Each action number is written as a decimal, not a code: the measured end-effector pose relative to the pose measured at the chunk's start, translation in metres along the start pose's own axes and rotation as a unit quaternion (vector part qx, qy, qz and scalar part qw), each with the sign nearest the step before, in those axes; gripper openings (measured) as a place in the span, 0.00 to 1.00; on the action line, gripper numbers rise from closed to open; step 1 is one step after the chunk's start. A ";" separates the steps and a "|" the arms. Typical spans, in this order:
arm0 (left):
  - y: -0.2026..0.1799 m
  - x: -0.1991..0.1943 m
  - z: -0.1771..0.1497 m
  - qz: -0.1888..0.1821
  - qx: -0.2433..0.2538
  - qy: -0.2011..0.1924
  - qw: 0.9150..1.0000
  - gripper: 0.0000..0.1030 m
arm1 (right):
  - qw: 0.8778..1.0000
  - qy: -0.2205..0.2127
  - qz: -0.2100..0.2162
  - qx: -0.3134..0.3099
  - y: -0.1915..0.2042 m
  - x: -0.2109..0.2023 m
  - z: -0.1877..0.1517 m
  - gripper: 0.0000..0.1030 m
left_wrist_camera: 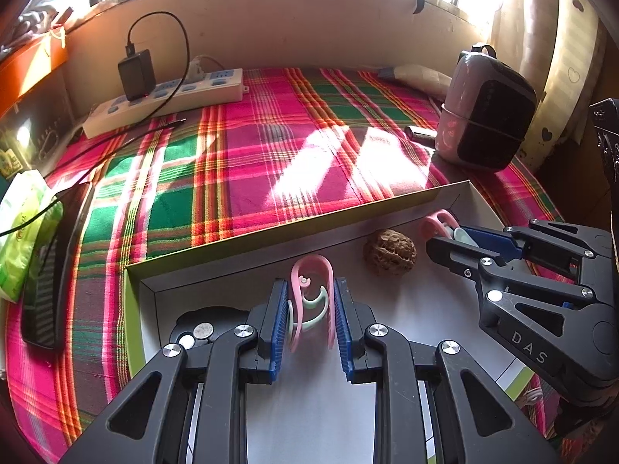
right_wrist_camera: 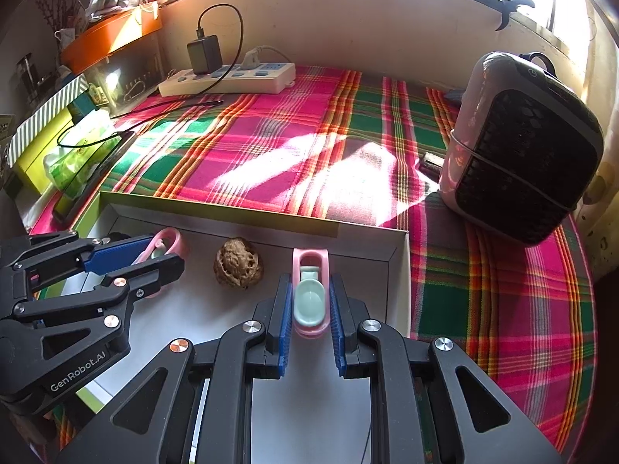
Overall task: Organize objects
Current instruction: 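Carry the pink clip in the left gripper and pink case in the right gripper into the box, then open the right gripper releasing the pink case while the left gripper releases the pink clip, then move both open grippers out of the box toward the white spool and brush, then reach the left gripper to the black cylindrical device while the right gripper reaches the white round cap, then close the left gripper on the black device while the right gripper closes on the white cap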
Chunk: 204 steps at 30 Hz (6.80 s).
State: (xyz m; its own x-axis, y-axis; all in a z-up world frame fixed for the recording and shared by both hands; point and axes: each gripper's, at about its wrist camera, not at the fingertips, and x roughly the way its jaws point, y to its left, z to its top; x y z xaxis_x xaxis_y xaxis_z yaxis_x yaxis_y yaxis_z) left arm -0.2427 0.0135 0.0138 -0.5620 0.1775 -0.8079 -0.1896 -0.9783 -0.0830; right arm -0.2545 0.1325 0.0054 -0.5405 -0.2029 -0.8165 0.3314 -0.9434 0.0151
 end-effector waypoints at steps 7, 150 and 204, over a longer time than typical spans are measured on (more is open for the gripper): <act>0.001 0.004 0.001 0.001 0.000 0.005 1.000 0.21 | 1.000 0.006 -0.001 0.003 -0.002 0.006 0.000 0.18; -0.028 -0.108 -0.145 -0.092 0.044 0.012 0.995 0.39 | 0.998 -0.052 0.022 0.033 0.020 -0.100 -0.140 0.40; -0.029 -0.091 -0.141 -0.056 0.034 0.004 0.998 0.25 | 0.999 -0.046 0.022 -0.005 0.037 -0.096 -0.142 0.29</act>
State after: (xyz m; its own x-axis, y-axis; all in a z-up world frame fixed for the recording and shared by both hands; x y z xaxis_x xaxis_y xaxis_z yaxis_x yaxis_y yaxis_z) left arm -0.0726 0.0108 0.0074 -0.5272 0.2841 -0.8009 -0.3056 -0.9428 -0.1333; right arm -0.0803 0.1539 0.0025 -0.5946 -0.2676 -0.7582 0.3633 -0.9307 0.0435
